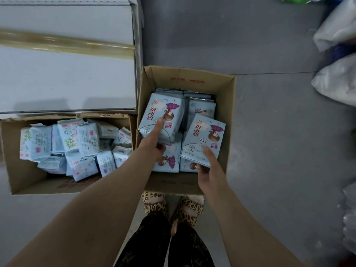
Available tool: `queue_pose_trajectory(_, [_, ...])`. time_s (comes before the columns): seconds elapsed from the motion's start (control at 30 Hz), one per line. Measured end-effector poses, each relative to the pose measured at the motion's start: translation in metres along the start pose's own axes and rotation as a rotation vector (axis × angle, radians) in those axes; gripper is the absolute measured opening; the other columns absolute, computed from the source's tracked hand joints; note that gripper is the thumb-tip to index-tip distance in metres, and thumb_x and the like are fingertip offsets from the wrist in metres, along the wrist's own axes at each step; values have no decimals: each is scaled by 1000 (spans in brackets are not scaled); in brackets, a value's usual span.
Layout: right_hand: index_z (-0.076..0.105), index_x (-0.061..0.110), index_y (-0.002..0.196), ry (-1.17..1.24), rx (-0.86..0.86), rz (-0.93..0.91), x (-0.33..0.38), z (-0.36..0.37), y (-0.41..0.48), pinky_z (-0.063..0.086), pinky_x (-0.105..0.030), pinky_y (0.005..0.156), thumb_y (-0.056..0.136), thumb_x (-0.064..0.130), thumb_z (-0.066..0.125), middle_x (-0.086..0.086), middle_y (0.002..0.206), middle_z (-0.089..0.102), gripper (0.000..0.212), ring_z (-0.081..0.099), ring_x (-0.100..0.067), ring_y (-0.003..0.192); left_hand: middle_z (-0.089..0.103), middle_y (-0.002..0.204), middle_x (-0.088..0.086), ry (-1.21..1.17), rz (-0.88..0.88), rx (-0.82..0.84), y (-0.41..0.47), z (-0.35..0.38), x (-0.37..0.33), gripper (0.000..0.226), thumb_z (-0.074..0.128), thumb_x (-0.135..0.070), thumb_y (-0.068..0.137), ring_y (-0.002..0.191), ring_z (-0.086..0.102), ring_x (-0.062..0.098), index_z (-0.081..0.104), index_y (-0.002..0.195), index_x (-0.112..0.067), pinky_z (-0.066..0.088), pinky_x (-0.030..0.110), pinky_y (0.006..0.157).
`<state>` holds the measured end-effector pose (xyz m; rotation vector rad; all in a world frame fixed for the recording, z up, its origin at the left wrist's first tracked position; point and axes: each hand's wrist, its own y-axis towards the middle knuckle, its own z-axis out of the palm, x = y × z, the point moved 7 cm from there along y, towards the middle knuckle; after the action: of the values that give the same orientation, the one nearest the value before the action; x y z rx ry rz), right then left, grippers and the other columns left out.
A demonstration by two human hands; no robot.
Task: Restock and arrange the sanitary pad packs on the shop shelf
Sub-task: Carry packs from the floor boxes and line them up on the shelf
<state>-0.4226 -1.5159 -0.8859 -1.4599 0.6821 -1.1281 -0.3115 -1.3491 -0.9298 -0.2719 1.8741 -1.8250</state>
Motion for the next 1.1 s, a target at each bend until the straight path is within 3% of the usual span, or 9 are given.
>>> queue_pose_trajectory(0.13, [71, 12, 110, -2, -1, 33, 10, 0, -37, 51, -36, 104, 79, 14, 82, -9, 107, 77, 34, 70, -27, 111, 78, 94, 3, 58, -2, 124, -44, 0, -13, 55, 86, -42, 67, 91, 73, 22, 65, 114, -24, 56, 48, 87])
queue_pose_trajectory(0.2, [69, 11, 115, 5, 25, 21, 18, 0, -62, 54, -38, 100, 79, 12, 81, -11, 110, 76, 39, 69, -28, 110, 78, 93, 2, 131, 14, 176, -72, -1, -24, 41, 79, -44, 78, 91, 71, 22, 64, 111, -25, 58, 46, 79])
queue_pose_trajectory(0.37, [63, 9, 128, -39, 154, -49, 38, 5, -134, 54, -56, 96, 79, 16, 82, -14, 117, 71, 53, 68, -29, 105, 71, 122, 8, 215, 73, 314, -154, -5, -58, 71, 82, -51, 69, 114, 66, 31, 59, 130, -24, 58, 54, 85])
queue_pose_trajectory(0.43, [61, 11, 128, -45, 197, -65, 43, 10, -162, 58, -50, 91, 83, 12, 81, -14, 129, 65, 49, 67, -27, 111, 69, 126, 9, 161, 77, 346, -190, -9, -71, 76, 85, -47, 68, 115, 66, 30, 57, 135, -23, 59, 50, 80])
queue_pose_trajectory(0.53, [58, 18, 125, -23, 217, -55, 49, 22, -215, 58, -50, 92, 82, 29, 81, -10, 138, 54, 50, 61, -29, 118, 72, 121, 8, 106, 102, 373, -247, -17, -88, 68, 86, -41, 65, 113, 67, 28, 61, 126, -21, 60, 47, 82])
queue_pose_trajectory(0.67, [60, 20, 128, -66, 333, -186, 61, 41, -288, 53, -55, 98, 57, 41, 94, -9, 133, 60, 81, 61, -28, 118, 75, 111, 9, 117, 146, 398, -319, -41, -107, 59, 86, -36, 63, 104, 70, 28, 66, 116, -18, 62, 42, 70])
queue_pose_trajectory(0.83, [66, 17, 113, 141, 494, -146, 58, 50, -386, 47, -66, 98, 79, 24, 82, -14, 119, 69, 38, 64, -33, 113, 75, 109, 9, 101, 310, 470, -423, -81, -123, 55, 84, -31, 67, 95, 73, 25, 66, 117, -18, 62, 41, 67])
queue_pose_trajectory(0.93, [65, 16, 118, 166, 621, -110, 47, 46, -450, 45, -70, 98, 79, 26, 82, -16, 121, 67, 43, 61, -36, 118, 77, 104, 7, 8, 394, 515, -500, -111, -127, 35, 79, -27, 78, 92, 72, 23, 66, 110, -20, 59, 44, 82])
queue_pose_trajectory(1.1, [61, 12, 129, 147, 835, -94, 28, 52, -555, 49, -63, 97, 82, 31, 79, -20, 128, 66, 54, 61, -42, 118, 74, 106, 9, -87, 501, 489, -616, -171, -134, 35, 81, -31, 78, 92, 70, 27, 67, 106, -17, 58, 51, 74])
